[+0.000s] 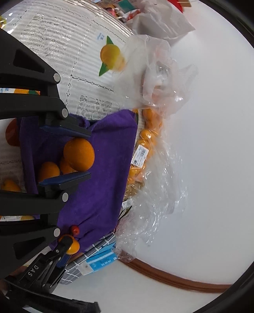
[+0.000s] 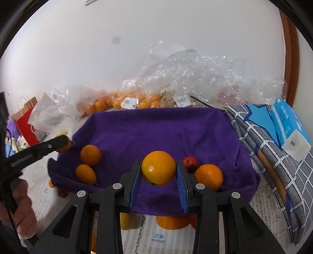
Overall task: Organize fruits
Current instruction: 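Carry both oranges over the towel and open both tools to drop them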
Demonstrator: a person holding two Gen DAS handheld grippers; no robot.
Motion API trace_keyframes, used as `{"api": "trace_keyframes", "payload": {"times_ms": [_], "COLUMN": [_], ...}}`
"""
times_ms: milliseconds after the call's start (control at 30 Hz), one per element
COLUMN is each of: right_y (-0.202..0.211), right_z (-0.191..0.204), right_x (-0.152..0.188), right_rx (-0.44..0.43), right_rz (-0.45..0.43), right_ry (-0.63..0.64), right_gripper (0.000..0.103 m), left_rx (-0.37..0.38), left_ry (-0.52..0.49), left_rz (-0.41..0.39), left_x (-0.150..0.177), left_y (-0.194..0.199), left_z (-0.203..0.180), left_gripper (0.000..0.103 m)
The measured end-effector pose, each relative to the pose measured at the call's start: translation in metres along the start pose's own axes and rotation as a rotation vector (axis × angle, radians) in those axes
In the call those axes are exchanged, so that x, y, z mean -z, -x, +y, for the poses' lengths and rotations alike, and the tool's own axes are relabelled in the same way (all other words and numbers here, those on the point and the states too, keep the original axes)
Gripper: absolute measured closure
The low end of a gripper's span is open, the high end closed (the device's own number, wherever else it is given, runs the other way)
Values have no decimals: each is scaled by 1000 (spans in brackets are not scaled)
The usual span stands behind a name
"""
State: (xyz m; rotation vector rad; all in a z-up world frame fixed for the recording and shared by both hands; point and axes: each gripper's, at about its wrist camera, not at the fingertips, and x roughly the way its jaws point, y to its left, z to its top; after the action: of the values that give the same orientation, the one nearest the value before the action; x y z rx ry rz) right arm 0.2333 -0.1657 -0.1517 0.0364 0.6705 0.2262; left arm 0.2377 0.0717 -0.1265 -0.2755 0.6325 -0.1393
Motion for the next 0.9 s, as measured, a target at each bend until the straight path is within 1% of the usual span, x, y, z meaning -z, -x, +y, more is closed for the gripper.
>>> {"api": "trace_keyframes", "payload": {"times_ms": [67,167,333,500,900], "right_y": [-2,-5,-11,-14,-18], "right_z": [-2,-5,-6,-4,1], "right_x": [1,2,4,7,9], "right_rx": [-11,-16,-26,-17,-10], "right_rz": [9,17,41,50,62], "right_ry": [-14,-31,-49,-38,-10], "right_gripper": [68,68,68,68,68], "left_rx": [-10,7,3,6,-3], "left_ry": [-11,8,26,40,9], "left_rz": [8,34,39,56,85], "left_x": [2,3,2,2,5], "left_y": [-3,-7,-9,-12,-20], "left_z": [-2,0,6,10,3], "left_gripper": [69,69,69,69,69]}}
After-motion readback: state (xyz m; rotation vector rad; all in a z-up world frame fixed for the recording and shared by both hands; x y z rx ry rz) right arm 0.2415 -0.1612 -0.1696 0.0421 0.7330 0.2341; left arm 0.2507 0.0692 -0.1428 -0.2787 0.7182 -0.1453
